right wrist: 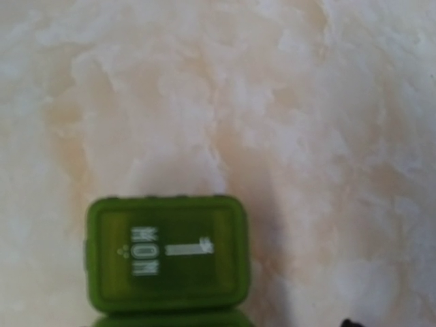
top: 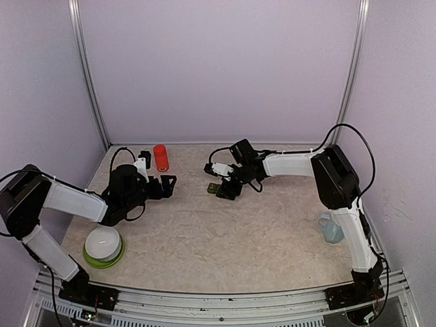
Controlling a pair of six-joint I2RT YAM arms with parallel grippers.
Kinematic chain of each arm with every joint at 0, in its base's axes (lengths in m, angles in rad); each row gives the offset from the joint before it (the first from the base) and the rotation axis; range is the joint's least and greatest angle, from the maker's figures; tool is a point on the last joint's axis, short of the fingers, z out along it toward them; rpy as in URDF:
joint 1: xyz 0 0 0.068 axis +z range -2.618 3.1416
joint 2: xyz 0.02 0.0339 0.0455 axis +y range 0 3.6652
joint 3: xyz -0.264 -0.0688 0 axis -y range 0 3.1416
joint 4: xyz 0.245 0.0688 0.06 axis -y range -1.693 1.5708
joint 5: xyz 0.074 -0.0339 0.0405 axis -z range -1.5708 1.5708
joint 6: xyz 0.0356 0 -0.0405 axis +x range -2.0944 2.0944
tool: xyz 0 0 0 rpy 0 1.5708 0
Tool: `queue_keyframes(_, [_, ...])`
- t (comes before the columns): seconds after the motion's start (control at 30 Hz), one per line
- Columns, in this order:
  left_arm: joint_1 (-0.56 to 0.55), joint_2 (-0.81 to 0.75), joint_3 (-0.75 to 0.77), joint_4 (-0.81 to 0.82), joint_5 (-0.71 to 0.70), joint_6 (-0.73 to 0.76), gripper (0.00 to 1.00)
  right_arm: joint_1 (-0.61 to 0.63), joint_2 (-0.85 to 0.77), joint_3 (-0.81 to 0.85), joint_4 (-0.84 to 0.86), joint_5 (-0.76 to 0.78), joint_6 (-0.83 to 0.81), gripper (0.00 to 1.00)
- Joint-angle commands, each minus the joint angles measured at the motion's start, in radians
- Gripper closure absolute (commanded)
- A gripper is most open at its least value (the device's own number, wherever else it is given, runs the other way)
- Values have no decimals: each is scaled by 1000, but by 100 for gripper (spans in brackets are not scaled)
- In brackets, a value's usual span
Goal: Sort the pills into containers
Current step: Pick up the pill container from the center of the board.
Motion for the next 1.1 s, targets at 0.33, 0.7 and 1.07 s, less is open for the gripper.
queue_keyframes(0.33, [-4,18,15,20,22,2,1,8,21,18,10,-42,-21,38])
queue_keyframes(0.7, [-4,25,20,20,30,1,1,9,-6,10,-5,-76,-34,52])
queue_keyframes(1.07, [-3,28,20,25,43,3,1,8,-55,-19,-20,-107,-37,62])
